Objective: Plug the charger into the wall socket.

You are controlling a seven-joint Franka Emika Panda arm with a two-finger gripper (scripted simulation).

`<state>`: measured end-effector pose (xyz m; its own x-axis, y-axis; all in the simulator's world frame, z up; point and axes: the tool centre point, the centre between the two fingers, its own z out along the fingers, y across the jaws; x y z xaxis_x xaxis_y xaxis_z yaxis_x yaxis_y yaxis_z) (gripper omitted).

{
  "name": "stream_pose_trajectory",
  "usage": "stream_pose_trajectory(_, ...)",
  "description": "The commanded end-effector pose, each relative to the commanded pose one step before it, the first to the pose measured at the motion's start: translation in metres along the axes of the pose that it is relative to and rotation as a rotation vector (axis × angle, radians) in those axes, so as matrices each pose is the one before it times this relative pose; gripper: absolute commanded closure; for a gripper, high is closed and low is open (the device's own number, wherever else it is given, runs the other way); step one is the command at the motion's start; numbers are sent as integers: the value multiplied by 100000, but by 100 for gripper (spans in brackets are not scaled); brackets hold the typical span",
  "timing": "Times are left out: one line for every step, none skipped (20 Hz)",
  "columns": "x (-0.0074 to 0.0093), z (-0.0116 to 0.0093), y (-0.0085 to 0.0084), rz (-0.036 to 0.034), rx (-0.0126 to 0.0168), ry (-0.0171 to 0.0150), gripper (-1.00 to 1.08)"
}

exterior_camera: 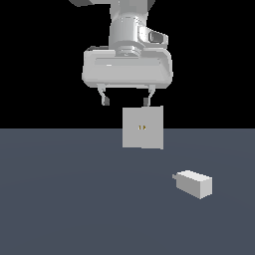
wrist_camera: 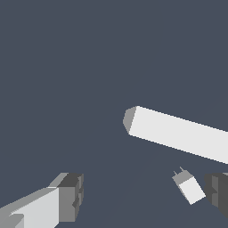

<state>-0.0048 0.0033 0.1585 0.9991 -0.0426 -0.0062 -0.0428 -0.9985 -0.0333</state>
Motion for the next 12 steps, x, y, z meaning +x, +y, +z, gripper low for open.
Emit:
stream_pose_trajectory(0, 0, 1, 0, 0, 0, -92)
stream_pose_trajectory(-13, 6, -1, -67, -2, 17, -92)
stream_pose_trajectory(-36, 25, 28, -150, 0, 37, -92)
stream_pose_trajectory(-61, 40, 41, -260, 0, 64, -92)
stream_pose_trajectory(-85, 56, 59, -361, 0, 89, -92)
stream_pose_trajectory(-110, 71, 69, -474, 0, 117, -92)
stream_pose_trajectory(-133, 87, 86, -573, -1, 141, -92)
stream_pose_trajectory(-157, 102, 102, -674, -1, 166, -92)
stream_pose_trajectory(-180, 117, 116, -775, -1, 191, -92)
stream_pose_trajectory(-202, 132, 131, -872, -1, 215, -92)
stream_pose_trajectory(-224, 147, 147, -963, -1, 237, -92)
stream_pose_trajectory(-245, 160, 159, -1059, -1, 261, -92)
